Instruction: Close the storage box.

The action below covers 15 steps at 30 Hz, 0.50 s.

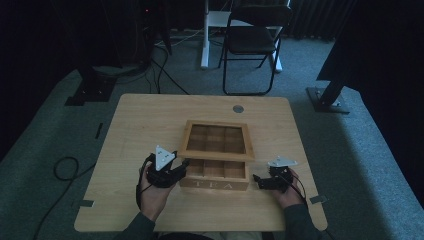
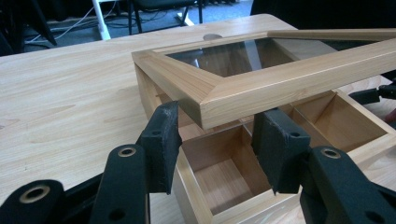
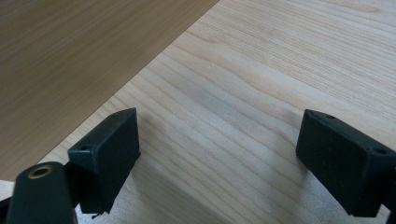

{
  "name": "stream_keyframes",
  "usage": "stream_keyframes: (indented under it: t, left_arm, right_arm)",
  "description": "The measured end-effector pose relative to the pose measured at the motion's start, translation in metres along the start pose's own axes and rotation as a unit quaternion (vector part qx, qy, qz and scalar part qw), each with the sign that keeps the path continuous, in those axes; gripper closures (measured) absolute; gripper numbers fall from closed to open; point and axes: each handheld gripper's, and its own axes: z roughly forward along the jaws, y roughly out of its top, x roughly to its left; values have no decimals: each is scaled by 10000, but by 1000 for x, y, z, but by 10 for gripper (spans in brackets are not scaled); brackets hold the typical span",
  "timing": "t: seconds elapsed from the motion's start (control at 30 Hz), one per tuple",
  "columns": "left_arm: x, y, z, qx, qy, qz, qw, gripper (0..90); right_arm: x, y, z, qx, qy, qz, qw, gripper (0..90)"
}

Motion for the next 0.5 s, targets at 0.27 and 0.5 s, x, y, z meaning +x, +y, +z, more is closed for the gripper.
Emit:
stream_keyframes:
  t: [0.27, 0.5]
  left_arm:
    - [-1, -3, -1, 32, -10, -1, 10000, 515]
    - [-2, -7, -2, 61, -17, -3, 10000, 512]
  right_arm:
    - [0, 0, 0, -1, 6, -5, 10000, 130]
    - [0, 0, 0, 0, 8, 1, 10000, 130]
